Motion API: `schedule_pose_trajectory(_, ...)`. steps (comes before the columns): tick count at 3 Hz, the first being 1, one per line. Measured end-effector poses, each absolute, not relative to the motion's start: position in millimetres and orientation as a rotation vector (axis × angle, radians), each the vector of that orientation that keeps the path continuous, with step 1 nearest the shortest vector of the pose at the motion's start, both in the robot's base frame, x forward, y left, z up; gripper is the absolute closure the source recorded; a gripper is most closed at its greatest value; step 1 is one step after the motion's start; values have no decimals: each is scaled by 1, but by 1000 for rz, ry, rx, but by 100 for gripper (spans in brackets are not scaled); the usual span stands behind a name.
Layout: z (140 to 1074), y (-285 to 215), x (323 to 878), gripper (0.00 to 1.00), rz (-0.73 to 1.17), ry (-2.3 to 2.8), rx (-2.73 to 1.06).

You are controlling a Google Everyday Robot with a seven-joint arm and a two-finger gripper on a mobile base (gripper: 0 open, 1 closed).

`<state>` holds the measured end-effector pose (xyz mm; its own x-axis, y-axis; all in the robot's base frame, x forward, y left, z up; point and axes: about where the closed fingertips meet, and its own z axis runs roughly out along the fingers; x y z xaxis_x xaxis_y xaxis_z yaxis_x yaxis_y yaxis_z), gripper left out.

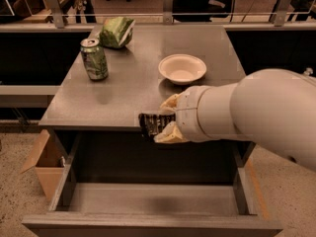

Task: Pick rxbar chocolate from top drawer and place on counter

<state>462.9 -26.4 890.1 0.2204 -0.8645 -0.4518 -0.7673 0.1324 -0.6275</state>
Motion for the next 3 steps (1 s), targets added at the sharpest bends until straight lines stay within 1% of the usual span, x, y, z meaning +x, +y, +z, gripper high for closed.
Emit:
schedule_pose_trajectory(1,894,3,478,100,-98,1469,-1718)
schedule_pose_trajectory(3,884,42,524,100,-3,1411,-1795)
